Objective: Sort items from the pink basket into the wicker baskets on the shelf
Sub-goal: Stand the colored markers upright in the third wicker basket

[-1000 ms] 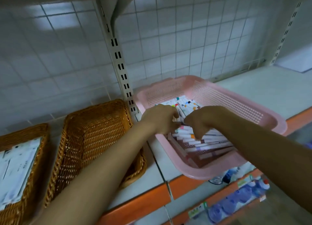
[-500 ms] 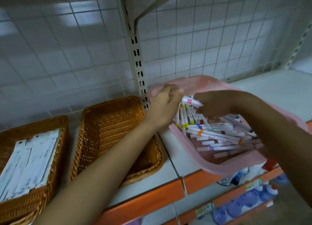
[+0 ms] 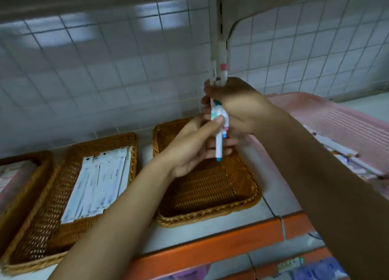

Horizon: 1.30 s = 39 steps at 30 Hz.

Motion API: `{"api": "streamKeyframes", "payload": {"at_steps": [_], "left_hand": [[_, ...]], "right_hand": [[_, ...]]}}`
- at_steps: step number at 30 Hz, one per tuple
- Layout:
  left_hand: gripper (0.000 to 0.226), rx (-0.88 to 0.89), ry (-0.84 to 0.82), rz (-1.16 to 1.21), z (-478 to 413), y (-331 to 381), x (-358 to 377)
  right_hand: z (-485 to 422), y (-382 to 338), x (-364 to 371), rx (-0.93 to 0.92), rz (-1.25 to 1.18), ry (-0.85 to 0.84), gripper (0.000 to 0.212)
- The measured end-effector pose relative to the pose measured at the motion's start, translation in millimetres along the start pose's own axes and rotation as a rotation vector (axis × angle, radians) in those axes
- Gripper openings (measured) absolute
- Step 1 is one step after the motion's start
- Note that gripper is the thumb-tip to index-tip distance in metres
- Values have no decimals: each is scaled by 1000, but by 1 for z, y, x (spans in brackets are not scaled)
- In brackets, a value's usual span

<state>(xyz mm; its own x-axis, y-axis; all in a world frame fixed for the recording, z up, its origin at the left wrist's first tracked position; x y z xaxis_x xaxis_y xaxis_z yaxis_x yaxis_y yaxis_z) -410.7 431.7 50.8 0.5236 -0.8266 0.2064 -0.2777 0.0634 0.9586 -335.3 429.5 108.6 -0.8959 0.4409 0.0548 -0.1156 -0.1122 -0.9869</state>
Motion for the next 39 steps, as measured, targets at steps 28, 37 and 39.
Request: {"api": "streamKeyframes", "payload": {"at_steps": [28,37,39], "left_hand": [[20,-18,744,-199,55,-13,-144],[16,-12,677,-154,53,-16,-139],[18,-24,667,-134,53,-17,-140]], "right_hand": [[-55,134,81,392,804,-25,13],[-57,140,90,359,851,-68,17],[-55,122,87,251,727,-35,22]]}}
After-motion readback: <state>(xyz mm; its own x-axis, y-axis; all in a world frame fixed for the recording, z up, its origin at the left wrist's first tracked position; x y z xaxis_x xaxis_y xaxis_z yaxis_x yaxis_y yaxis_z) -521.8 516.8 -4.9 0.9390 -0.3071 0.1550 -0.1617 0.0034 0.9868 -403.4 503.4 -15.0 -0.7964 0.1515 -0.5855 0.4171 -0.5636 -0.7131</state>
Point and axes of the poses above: each hand's wrist, its own z-axis away from the middle knuckle, its own x-axis out of the palm, y = z × x, the point moved 9 cm from there along -z, towards the middle knuckle, and after that the axes turned 14 degrees about x, right-handed, at the moved point
